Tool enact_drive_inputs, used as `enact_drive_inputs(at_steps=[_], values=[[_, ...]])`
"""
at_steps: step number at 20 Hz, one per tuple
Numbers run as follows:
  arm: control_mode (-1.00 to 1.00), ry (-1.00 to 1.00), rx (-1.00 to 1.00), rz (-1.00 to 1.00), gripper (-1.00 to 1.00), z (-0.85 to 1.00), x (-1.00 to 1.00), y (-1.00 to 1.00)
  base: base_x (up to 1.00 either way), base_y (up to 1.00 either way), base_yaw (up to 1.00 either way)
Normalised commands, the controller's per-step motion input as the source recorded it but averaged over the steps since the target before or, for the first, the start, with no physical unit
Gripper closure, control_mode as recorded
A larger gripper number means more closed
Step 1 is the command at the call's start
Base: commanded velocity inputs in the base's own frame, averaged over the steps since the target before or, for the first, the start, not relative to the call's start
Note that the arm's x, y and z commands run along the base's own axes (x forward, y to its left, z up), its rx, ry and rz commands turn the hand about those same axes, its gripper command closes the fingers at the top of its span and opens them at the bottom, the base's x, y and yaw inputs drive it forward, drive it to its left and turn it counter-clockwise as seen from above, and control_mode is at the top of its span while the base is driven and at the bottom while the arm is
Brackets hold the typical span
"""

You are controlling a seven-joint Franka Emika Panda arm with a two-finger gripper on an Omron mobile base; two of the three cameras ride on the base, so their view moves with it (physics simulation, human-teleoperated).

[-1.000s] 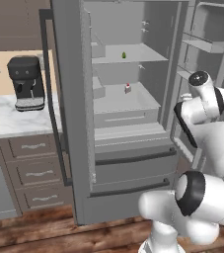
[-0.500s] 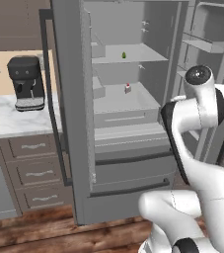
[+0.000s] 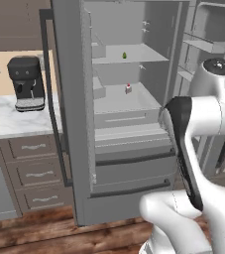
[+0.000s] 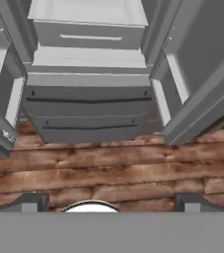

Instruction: Take the lemon wedge from the fridge and place it on the plate with fish on the dining counter.

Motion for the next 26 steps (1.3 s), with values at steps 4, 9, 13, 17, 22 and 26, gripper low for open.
enact_drive_inputs(at_steps=[4, 9, 13, 17, 22, 26], values=[[-1.00, 0.02, 0.46, 0.21, -1.00, -0.03, -0.12, 0.34, 0.00, 0.00, 0.00], [-1.00, -0.17, 0.01, 0.00, -1.00, -0.02, -0.02, -0.01, 0.00, 0.00, 0.00], [-1.00, -0.07, 0.00, 0.00, -1.00, 0.00, 0.00, 0.00, 0.00, 0.00, 0.00], [-1.00, 0.00, 0.00, 0.00, -1.00, 0.00, 0.00, 0.00, 0.00, 0.00, 0.00], [-1.00, -0.12, 0.00, 0.00, -1.00, -0.10, 0.00, -0.59, 0.00, 0.00, 0.00], [-1.00, -0.05, 0.00, 0.03, -1.00, -0.01, 0.09, -0.25, 0.00, 0.00, 0.00]])
